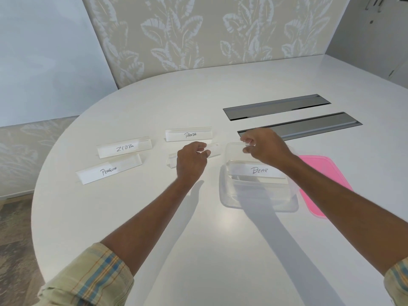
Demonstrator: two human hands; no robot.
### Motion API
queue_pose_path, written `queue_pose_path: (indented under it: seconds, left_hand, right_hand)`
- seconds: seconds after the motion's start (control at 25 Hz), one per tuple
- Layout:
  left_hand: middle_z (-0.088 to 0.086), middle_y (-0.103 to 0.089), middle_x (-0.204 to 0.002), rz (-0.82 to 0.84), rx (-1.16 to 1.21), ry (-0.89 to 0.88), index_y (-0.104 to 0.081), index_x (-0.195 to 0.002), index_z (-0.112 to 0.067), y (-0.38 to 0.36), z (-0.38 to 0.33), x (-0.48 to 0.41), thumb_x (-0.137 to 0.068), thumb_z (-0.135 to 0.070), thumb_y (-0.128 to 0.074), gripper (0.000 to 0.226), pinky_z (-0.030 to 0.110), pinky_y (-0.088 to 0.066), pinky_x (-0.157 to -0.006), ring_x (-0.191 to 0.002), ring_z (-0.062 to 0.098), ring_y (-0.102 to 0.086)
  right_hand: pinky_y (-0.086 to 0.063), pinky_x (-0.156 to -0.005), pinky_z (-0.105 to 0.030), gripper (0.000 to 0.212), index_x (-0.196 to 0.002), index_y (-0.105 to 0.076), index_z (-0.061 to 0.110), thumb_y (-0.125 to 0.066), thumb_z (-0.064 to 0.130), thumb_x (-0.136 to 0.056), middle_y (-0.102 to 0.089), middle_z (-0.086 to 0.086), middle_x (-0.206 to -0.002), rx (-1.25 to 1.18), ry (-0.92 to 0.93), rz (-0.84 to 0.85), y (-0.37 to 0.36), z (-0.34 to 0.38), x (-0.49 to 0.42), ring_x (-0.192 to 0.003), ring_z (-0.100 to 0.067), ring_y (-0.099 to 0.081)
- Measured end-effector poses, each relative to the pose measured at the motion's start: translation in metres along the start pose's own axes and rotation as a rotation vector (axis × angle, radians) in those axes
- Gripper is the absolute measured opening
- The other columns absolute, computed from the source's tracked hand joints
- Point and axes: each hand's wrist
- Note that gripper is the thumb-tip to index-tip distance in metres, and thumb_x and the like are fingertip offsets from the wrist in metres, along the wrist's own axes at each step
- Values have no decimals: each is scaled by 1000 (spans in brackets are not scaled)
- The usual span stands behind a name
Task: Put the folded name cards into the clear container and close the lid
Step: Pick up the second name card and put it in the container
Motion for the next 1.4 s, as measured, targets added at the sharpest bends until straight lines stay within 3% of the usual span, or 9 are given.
queue_pose_path:
  seconds: [0.28, 0.48, 0.76, 0.96, 1.08, 1.2, 1.4]
  left_hand:
    - [7, -79, -115, -152, 78, 98, -78, -120, -10, 64, 35, -21, -96, -9, -75, 24, 35, -60, -100, -113, 24, -74]
    - [11, -79, -114, -177, 105, 179, -77, -122, -7, 87, 61, -33, -95, -7, -76, 27, 47, -61, -101, -113, 28, -74]
    - [9, -82, -109, -143, 69, 250, -79, -120, -9, 90, 86, -53, -92, -10, -80, 28, 44, -62, -102, -109, 30, -77]
    - [1, -82, -89, -103, 88, 290, -80, -116, -12, 83, 94, -64, -88, -12, -83, 29, 40, -66, -91, -76, 22, -76]
    - [-7, -80, -79, -91, 89, 273, -80, -114, -15, 80, 99, -68, -86, -11, -84, 28, 36, -66, -87, -78, 21, -79]
    - [-13, -78, -70, -84, 81, 244, -81, -113, -13, 78, 104, -70, -85, -3, -81, 29, 30, -66, -77, -65, 11, -75]
    - [-7, -81, -75, -87, 114, 228, -83, -107, -15, 75, 109, -72, -86, 1, -79, 27, 42, -70, -83, -83, 22, -82]
  right_hand:
    - [-57, -94, -42, 23, -117, -78, 18, -76, 22, -94, -75, -2, -110, -169, 116, -60, -16, 82, -29, -104, -22, -69]
    - [-56, -97, -44, 27, -121, -77, 15, -76, 21, -95, -73, -6, -115, -188, 78, 3, -54, 113, -53, -111, -26, -67]
    - [-57, -100, -45, 27, -122, -75, 14, -62, 8, -100, -72, -10, -128, -1, 15, 115, -74, 108, -93, -119, -32, -67]
    - [-57, -95, -40, 33, -121, -74, 16, -58, 1, -97, -66, -12, -130, 208, -34, 200, -74, 97, -111, -117, -36, -68]
    - [-59, -97, -45, 34, -121, -72, 8, -54, -4, -94, -66, -16, -128, 292, -49, 235, -76, 92, -115, -115, -39, -68]
    - [-61, -95, -46, 34, -118, -72, 4, -53, -7, -92, -68, -16, -124, 311, -70, 251, -77, 89, -117, -111, -40, -69]
    - [-63, -90, -44, 31, -108, -74, 0, -50, -10, -90, -71, -20, -115, 277, -76, 231, -81, 87, -120, -104, -40, -71]
Point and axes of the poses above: each hand's wrist, its own x-axis away from the middle knuckle, its own y-axis out of the back of the hand, z = x × y
